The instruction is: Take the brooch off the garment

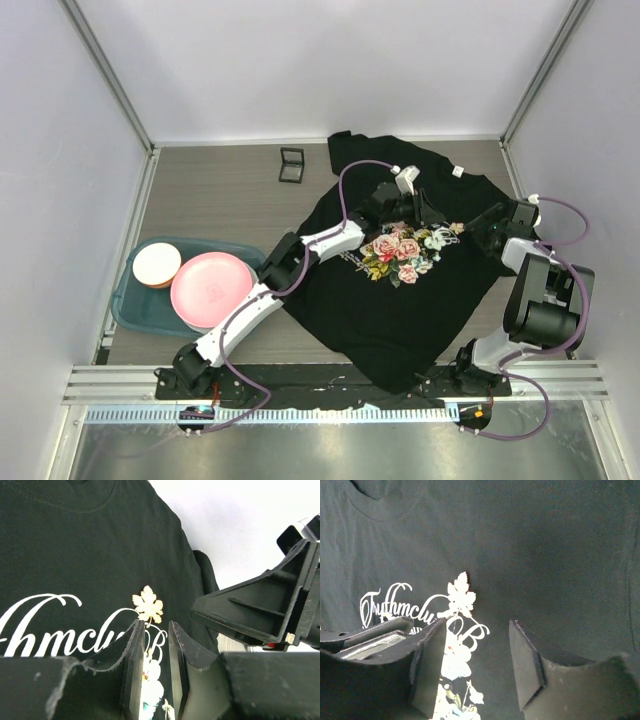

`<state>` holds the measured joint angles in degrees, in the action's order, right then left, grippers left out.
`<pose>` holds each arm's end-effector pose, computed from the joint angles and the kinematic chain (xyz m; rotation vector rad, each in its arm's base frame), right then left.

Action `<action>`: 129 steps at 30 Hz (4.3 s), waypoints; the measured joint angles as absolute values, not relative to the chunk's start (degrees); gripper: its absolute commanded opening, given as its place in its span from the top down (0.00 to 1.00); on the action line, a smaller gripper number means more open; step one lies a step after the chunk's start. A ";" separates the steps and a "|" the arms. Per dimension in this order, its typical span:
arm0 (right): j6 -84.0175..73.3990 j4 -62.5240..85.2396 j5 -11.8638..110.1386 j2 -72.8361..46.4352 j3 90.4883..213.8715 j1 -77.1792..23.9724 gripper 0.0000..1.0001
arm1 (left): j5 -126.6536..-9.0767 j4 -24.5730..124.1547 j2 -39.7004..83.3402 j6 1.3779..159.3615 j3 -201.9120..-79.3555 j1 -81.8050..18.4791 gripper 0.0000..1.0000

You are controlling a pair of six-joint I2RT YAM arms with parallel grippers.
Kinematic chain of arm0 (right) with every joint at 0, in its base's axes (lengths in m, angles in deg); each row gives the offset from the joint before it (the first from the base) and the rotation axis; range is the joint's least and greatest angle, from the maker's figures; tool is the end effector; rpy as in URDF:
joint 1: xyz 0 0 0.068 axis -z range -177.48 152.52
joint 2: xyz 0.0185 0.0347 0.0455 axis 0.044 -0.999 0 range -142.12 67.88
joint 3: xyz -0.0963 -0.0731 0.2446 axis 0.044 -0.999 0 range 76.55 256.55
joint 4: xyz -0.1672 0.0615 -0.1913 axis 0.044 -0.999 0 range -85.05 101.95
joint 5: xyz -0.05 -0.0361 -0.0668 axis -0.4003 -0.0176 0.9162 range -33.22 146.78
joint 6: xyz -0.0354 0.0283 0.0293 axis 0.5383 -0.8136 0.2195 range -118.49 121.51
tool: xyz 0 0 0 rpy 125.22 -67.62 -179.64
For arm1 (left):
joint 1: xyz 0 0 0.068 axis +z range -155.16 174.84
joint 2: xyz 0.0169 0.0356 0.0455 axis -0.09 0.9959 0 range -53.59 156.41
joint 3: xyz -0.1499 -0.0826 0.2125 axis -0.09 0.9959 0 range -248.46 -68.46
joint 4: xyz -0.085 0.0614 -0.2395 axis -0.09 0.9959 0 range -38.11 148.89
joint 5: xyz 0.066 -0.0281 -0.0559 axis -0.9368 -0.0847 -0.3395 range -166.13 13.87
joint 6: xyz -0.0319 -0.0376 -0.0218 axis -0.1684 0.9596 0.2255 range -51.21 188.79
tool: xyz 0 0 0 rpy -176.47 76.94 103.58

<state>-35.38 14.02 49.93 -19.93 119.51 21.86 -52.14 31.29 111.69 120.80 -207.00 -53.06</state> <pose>0.2903 -0.0974 0.1729 1.0434 2.0823 0.2927 0.4098 -0.4750 0.1126 0.2987 1.9416 -1.5905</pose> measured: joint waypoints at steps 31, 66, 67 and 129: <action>-38.81 28.25 40.07 -31.89 119.94 22.64 0.71 | -49.54 42.62 108.28 103.84 -207.09 -54.29 0.69; -39.14 30.61 37.05 -31.23 120.31 21.77 0.67 | -51.55 37.90 108.03 98.26 -207.51 -55.07 0.43; -39.14 30.61 37.01 -31.23 120.36 21.77 0.68 | -51.46 37.61 108.06 98.37 -207.66 -55.10 0.44; -37.70 29.19 35.19 -32.26 123.31 20.19 0.69 | -59.96 30.20 120.71 118.42 -218.68 -54.64 0.65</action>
<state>-37.70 29.19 35.19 -32.26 123.31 20.19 -59.96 30.20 120.71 118.42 -218.68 -54.64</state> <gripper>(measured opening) 0.310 0.355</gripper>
